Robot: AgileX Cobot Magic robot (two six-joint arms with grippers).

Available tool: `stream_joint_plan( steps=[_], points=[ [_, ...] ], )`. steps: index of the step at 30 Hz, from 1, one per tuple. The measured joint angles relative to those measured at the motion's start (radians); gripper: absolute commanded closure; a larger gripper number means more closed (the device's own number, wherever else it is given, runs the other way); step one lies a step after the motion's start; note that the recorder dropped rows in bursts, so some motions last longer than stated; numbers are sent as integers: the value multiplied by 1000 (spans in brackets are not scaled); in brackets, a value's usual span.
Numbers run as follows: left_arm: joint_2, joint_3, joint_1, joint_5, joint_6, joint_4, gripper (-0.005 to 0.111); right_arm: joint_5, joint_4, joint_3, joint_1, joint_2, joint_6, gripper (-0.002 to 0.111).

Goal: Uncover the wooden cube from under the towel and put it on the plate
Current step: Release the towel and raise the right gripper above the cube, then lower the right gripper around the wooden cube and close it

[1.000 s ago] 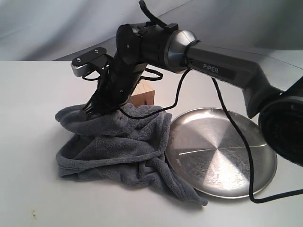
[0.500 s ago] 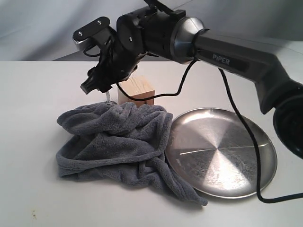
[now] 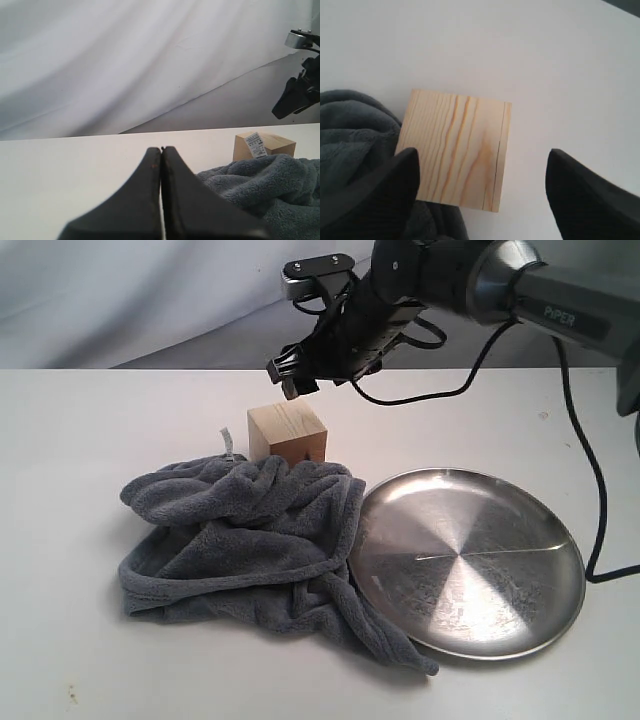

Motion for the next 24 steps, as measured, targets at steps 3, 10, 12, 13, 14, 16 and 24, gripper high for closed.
stream_joint_plan(
  steps=[3,10,12,13,14,16,24],
  points=[
    [0,0,0,0,0,0,107,13,37,0,-4,0,-39,42],
    [0,0,0,0,0,0,107,4,45,0,0,0,-49,8],
    [0,0,0,0,0,0,107,-10,45,0,5,2,-54,3],
    [0,0,0,0,0,0,107,-15,45,0,9,4,-54,3],
    [0,0,0,0,0,0,107,-22,45,0,11,8,-55,3],
    [0,0,0,0,0,0,107,-36,53,0,13,16,-58,3],
    [0,0,0,0,0,0,107,-69,106,0,13,65,-74,3]
  ],
)
